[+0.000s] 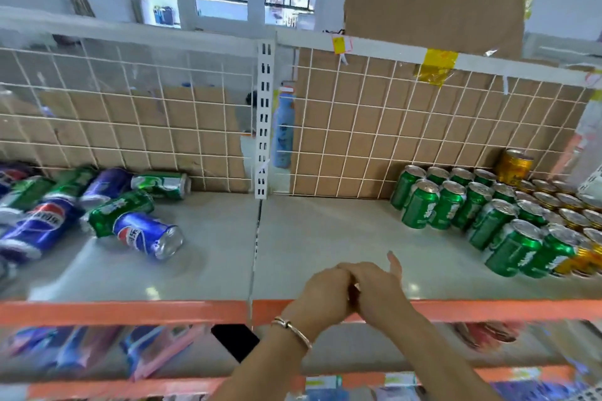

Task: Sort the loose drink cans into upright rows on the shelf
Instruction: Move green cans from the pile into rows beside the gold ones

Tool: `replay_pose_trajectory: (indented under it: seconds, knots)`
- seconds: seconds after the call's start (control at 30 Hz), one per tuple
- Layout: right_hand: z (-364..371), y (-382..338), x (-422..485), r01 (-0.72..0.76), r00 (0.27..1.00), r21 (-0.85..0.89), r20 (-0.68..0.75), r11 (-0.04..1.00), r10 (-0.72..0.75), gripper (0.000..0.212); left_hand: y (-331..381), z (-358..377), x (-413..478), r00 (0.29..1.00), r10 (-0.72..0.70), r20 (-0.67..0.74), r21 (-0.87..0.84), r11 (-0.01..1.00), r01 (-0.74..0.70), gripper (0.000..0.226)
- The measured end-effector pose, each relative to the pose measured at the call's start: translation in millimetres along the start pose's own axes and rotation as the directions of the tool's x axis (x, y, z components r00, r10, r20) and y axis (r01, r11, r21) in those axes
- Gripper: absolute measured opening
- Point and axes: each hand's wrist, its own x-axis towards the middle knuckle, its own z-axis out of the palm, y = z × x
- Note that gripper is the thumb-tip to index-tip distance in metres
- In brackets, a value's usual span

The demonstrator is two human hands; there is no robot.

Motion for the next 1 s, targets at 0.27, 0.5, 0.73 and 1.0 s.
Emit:
replay_pose_trajectory:
  seconds: [0.27,0.5,0.73,1.0]
  knots:
    - [10,-100,-36,0.122,0.983,-0.056,0.144,0.991,-0.113,0.040,-45,-52,-120,0.993,-0.110,0.047,0.051,0.993,0.108,0.042]
    - [36,-201,-50,0.209,0.957,0.074,0.188,0.975,-0.219,0.040,-104,-78,-209,0.975,-0.221,-0.038,0.070,0.972,0.223,0.030]
    - [47,-270,13,0.286,0.940,0.112,0.163,0.952,-0.301,0.044,-172,-123,-220,0.943,-0.254,-0.215,-0.019,0.966,0.256,0.042]
    - [53,-333,131,0.257,0.964,0.076,0.046,0.964,-0.260,0.036,-261,-200,-173,0.794,-0.444,-0.416,-0.252,0.895,0.368,0.048]
